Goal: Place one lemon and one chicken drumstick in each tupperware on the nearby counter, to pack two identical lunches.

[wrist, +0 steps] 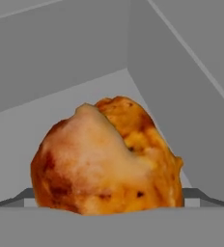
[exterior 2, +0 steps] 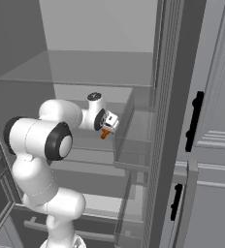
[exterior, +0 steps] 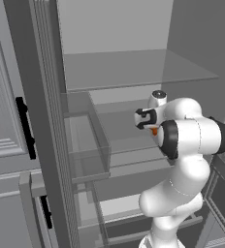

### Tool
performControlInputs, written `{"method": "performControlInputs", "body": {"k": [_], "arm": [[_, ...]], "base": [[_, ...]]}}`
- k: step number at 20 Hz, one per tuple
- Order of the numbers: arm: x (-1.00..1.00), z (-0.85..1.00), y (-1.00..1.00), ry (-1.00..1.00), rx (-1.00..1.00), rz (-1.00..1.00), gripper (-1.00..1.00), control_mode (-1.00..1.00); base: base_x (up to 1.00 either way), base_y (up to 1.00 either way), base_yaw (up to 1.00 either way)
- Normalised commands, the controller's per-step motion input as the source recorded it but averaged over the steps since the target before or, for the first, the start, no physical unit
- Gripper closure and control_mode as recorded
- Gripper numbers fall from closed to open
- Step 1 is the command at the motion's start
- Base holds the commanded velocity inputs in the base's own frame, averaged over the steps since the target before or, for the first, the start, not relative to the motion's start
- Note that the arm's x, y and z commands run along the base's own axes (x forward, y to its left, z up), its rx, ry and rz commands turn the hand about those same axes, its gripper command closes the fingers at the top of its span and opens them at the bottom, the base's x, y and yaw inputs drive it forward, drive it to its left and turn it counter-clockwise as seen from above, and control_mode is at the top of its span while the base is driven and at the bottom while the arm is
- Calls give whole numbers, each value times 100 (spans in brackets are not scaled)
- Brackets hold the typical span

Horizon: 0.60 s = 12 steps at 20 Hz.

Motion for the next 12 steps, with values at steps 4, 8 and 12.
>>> {"method": "performControlInputs", "body": {"k": [4,8,12], "arm": [[-11,-51,0,7,0,0,100,-100],[-33,-34,5,3,0,0,100,-100],[-63,-13,35,2,0,0,100,-100]], "base": [[0,0,0],[0,0,0],[0,0,0]]}}
